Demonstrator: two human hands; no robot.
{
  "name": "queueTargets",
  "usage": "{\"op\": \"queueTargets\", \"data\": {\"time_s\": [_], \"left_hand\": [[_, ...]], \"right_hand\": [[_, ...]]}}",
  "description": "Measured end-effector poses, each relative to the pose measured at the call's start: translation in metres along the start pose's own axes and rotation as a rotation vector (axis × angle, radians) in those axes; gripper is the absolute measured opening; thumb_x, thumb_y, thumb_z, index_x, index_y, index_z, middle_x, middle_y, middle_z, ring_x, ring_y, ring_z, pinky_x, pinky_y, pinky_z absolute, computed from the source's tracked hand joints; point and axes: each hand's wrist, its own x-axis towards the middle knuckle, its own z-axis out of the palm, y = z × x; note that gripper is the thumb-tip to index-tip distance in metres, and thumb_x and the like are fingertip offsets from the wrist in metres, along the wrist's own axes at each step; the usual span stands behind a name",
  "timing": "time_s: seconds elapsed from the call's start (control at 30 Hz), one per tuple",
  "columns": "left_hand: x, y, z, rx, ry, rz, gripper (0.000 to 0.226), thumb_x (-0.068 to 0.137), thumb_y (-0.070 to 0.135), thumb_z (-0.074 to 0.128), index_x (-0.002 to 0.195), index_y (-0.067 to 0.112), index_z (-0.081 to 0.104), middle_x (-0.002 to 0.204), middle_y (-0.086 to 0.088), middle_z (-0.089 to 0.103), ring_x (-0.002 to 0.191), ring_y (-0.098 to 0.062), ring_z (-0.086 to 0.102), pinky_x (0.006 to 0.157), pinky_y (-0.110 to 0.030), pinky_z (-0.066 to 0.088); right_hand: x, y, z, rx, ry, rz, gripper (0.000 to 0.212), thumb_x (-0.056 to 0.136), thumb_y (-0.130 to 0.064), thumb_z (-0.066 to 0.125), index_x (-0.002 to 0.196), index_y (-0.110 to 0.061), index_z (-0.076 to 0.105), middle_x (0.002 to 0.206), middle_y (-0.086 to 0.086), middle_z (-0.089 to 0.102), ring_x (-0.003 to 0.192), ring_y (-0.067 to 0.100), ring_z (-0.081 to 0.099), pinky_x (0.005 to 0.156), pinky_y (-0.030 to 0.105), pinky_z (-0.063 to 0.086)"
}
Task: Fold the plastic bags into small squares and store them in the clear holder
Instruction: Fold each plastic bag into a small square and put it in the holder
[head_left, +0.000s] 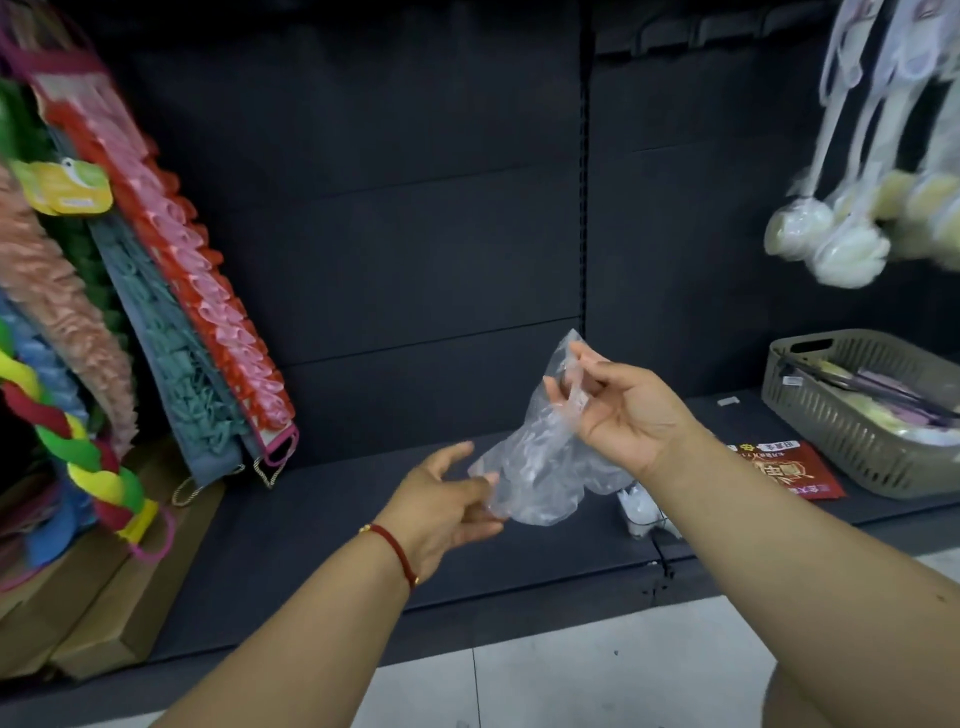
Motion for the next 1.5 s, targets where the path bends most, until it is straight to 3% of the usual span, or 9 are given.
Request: {"op": "queueTargets", "data": {"time_s": [0.13,0.33,0.53,0.67,0.77,0.93,1.13,1.3,1.5], "left_hand": [[0.011,-0.008,-0.004,0.118,0.225,0.085,0.015,0.094,0.000,0.055,0.091,0.006,0.069,0.081,-0.013,0.073,0.057,-0.015,0.069,0.051,-0.023,0.053],[0.031,-0.011,-0.021,-0.046,0.385,0.078,0.010,0.092,0.010,0.065,0.087,0.001,0.063,0.075,-0.014,0.070,0.062,-0.021,0.066,0.053,-0.027,0.055],[0.045,-0.001,-0.037,-0.326,0.342,-0.013,0.006,0.093,0.005,0.058,0.089,0.002,0.061,0.075,-0.013,0.065,0.065,-0.018,0.062,0.050,-0.022,0.057],[0.050,0.008,-0.051,-0.387,0.278,0.022,0.006,0.093,0.003,0.057,0.090,-0.001,0.061,0.083,-0.015,0.064,0.073,-0.019,0.064,0.055,-0.023,0.059],[0.050,0.012,-0.058,-0.401,0.241,0.071,0.008,0.093,0.001,0.055,0.088,-0.002,0.061,0.086,-0.017,0.065,0.079,-0.022,0.066,0.062,-0.027,0.061],[0.047,0.012,-0.063,-0.246,0.186,0.161,0.009,0.088,-0.013,0.056,0.090,-0.008,0.063,0.078,-0.014,0.071,0.082,-0.022,0.070,0.068,-0.024,0.060],[0.048,0.004,-0.063,-0.017,0.264,0.290,0.004,0.087,-0.001,0.067,0.083,-0.002,0.068,0.081,-0.015,0.070,0.073,-0.017,0.070,0.068,-0.023,0.060],[0.051,0.002,-0.070,0.109,0.225,0.345,0.014,0.092,0.002,0.062,0.079,0.004,0.067,0.075,-0.004,0.067,0.069,-0.012,0.062,0.067,-0.022,0.057],[0.053,0.001,-0.082,0.196,0.197,0.411,0.016,0.096,0.010,0.058,0.081,0.008,0.063,0.084,-0.005,0.066,0.084,-0.021,0.058,0.095,-0.043,0.049]], "right_hand": [[-0.001,-0.003,-0.008,0.010,-0.007,-0.010,0.020,0.081,0.005,0.057,0.097,0.001,0.068,0.070,0.006,0.064,0.075,0.017,0.064,0.061,0.031,0.059],[0.007,-0.015,-0.025,-0.148,0.052,-0.045,0.021,0.084,0.002,0.057,0.101,-0.003,0.067,0.070,0.003,0.059,0.058,0.012,0.061,0.067,0.030,0.059],[0.020,-0.024,-0.041,-0.128,0.169,-0.056,0.019,0.091,0.003,0.051,0.102,-0.002,0.066,0.078,0.005,0.059,0.067,0.012,0.055,0.066,0.028,0.059],[0.025,-0.029,-0.049,-0.092,0.192,-0.070,0.021,0.092,0.001,0.050,0.106,0.002,0.066,0.102,0.008,0.062,0.091,0.014,0.059,0.078,0.029,0.059],[0.026,-0.030,-0.051,-0.124,0.206,-0.088,0.021,0.094,-0.001,0.047,0.105,0.000,0.066,0.091,0.005,0.069,0.084,0.013,0.062,0.075,0.028,0.059],[0.028,-0.028,-0.055,-0.124,0.217,-0.120,0.021,0.100,-0.006,0.046,0.107,-0.003,0.066,0.080,0.003,0.073,0.082,0.012,0.064,0.077,0.030,0.060],[0.028,-0.022,-0.055,-0.093,0.223,-0.117,0.012,0.095,-0.004,0.055,0.106,-0.005,0.061,0.072,0.005,0.069,0.066,0.013,0.069,0.069,0.032,0.061],[0.025,-0.021,-0.052,-0.094,0.229,-0.092,0.008,0.092,-0.009,0.061,0.099,-0.004,0.060,0.076,0.007,0.071,0.079,0.017,0.072,0.079,0.039,0.060],[0.030,-0.024,-0.058,-0.145,0.291,-0.098,0.008,0.091,-0.012,0.064,0.095,-0.006,0.064,0.083,0.006,0.073,0.077,0.016,0.073,0.074,0.035,0.061]]}}
